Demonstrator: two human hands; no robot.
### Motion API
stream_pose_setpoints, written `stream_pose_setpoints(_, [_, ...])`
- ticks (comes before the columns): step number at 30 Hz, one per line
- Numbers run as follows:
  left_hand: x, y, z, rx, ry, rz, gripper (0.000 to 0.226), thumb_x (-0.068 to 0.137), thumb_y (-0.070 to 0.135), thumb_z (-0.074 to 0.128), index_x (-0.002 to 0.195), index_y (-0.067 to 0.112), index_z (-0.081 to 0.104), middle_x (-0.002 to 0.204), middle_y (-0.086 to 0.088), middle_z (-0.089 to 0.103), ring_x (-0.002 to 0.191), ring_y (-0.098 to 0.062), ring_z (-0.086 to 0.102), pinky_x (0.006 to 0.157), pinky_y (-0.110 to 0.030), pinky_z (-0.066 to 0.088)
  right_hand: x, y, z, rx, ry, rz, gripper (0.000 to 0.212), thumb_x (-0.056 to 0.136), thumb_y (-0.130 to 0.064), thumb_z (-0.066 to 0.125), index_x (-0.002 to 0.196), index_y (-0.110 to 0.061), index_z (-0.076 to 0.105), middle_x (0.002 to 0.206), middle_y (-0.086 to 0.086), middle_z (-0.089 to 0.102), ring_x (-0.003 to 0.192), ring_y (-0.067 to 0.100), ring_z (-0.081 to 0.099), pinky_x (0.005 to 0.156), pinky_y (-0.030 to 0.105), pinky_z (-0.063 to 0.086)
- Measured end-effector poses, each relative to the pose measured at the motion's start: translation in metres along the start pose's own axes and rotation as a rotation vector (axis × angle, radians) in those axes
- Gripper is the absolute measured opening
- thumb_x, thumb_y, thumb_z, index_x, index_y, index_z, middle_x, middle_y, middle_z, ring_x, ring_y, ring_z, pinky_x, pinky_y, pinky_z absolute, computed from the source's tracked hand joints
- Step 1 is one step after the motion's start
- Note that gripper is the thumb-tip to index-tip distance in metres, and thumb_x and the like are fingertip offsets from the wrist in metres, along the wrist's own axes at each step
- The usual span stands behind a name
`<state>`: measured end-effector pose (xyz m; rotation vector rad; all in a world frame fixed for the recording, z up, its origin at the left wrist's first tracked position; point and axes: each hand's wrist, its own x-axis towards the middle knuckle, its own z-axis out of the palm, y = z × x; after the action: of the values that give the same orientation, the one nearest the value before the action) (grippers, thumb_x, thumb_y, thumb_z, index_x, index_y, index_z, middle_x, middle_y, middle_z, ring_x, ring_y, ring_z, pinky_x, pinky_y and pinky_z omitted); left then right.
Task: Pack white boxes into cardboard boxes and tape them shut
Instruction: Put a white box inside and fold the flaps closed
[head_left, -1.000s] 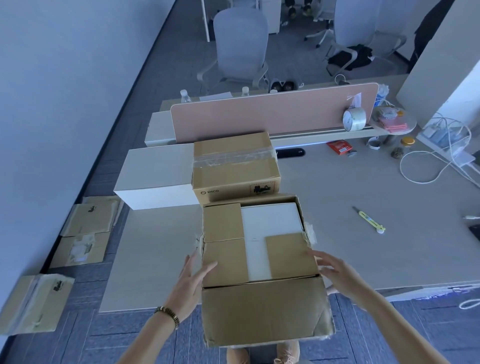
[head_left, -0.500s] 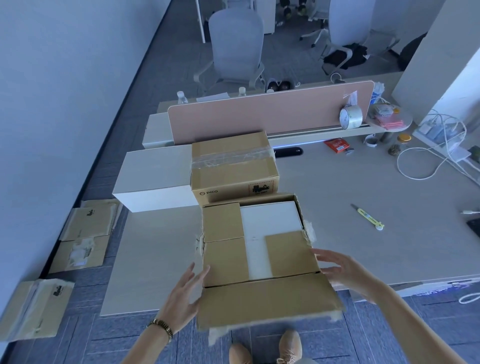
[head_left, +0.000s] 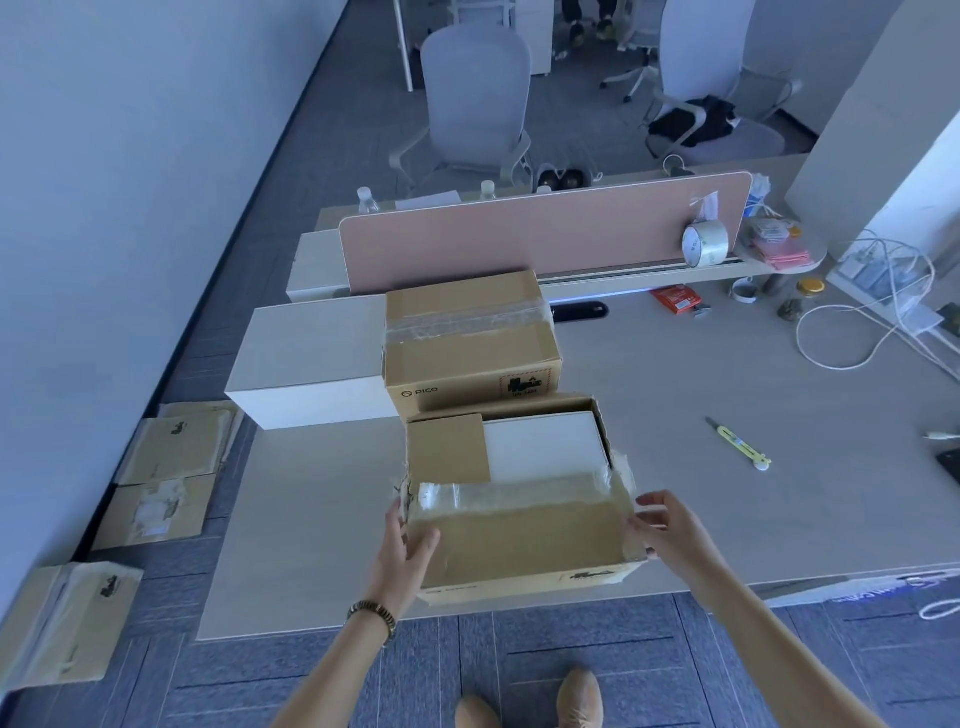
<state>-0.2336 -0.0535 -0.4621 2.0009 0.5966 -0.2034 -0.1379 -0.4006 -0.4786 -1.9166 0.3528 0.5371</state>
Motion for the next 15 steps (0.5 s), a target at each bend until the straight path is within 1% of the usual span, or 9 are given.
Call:
stream_pose_setpoints(3, [0.006,-0.001,0.001,-0.039,0.012,-0.023,0.08,0.096,0.029,0.062,0.156,0.019,0.011,0.162,-0.009,0.022,0.147,-0.026,0.027,0.116,-0.042,0.031,0.003,0.0,0.003,-0.027,0.011,0.017,0.026,0.09,-0.022,0.074,0.112,-0.024,0.061,0.097,0.001,0.073,0.086,0.022,0.071,0.072,0.037,0.057])
stream_pose_setpoints(5, [0.008,0.002,0.0,-0.059,0.028,-0.023,0.082,0.093,0.024,0.067,0.155,0.02,0.013,0.161,-0.008,0.023,0.146,-0.027,0.03,0.113,-0.044,0.034,0.005,-0.002,0.004,-0.057,0.026,0.027,0.026,0.09,-0.023,0.075,0.111,-0.026,0.061,0.095,0.0,0.073,0.085,0.021,0.071,0.075,0.041,0.059])
stream_pose_setpoints(7, [0.01,0.001,-0.002,-0.051,0.031,-0.027,0.085,0.091,0.023,0.07,0.154,0.023,0.014,0.159,-0.012,0.026,0.143,-0.03,0.033,0.111,-0.048,0.038,0.007,-0.002,0.003,-0.066,0.039,0.055,0.027,0.087,-0.024,0.077,0.109,-0.025,0.061,0.094,0.0,0.074,0.085,0.022,0.072,0.079,0.045,0.061])
stream_pose_setpoints(10, [0.016,0.003,-0.008,-0.049,0.012,-0.047,0.094,0.087,0.02,0.075,0.155,0.023,0.01,0.16,-0.013,0.024,0.144,-0.031,0.032,0.113,-0.049,0.037,0.007,-0.001,0.001,-0.045,0.059,0.113,0.038,0.078,-0.03,0.084,0.107,-0.025,0.059,0.092,0.0,0.075,0.085,0.024,0.073,0.084,0.049,0.06])
stream_pose_setpoints(12, [0.021,0.003,-0.012,-0.071,-0.027,-0.052,0.103,0.084,0.021,0.078,0.157,0.022,0.005,0.164,-0.006,0.016,0.148,-0.027,0.025,0.118,-0.047,0.03,0.005,-0.003,0.001,-0.07,0.078,0.11,0.045,0.077,-0.037,0.084,0.112,-0.027,0.057,0.099,-0.002,0.072,0.087,0.022,0.072,0.088,0.048,0.058])
stream_pose_setpoints(13, [0.023,0.004,-0.015,-0.084,-0.055,-0.043,0.108,0.082,0.023,0.08,0.157,0.023,0.002,0.165,-0.003,0.011,0.15,-0.025,0.02,0.119,-0.047,0.026,0.002,-0.005,0.002,-0.081,0.085,0.096,0.049,0.079,-0.038,0.083,0.117,-0.027,0.054,0.106,-0.001,0.068,0.091,0.021,0.069,0.089,0.047,0.057])
stream_pose_setpoints(15, [0.028,0.006,-0.019,-0.112,-0.102,-0.031,0.119,0.075,0.033,0.083,0.157,0.026,-0.004,0.166,-0.001,0.005,0.151,-0.021,0.015,0.121,-0.048,0.022,-0.003,-0.013,0.006,-0.07,0.087,0.063,0.057,0.083,-0.039,0.079,0.13,-0.028,0.048,0.119,0.0,0.059,0.103,0.021,0.064,0.093,0.043,0.053])
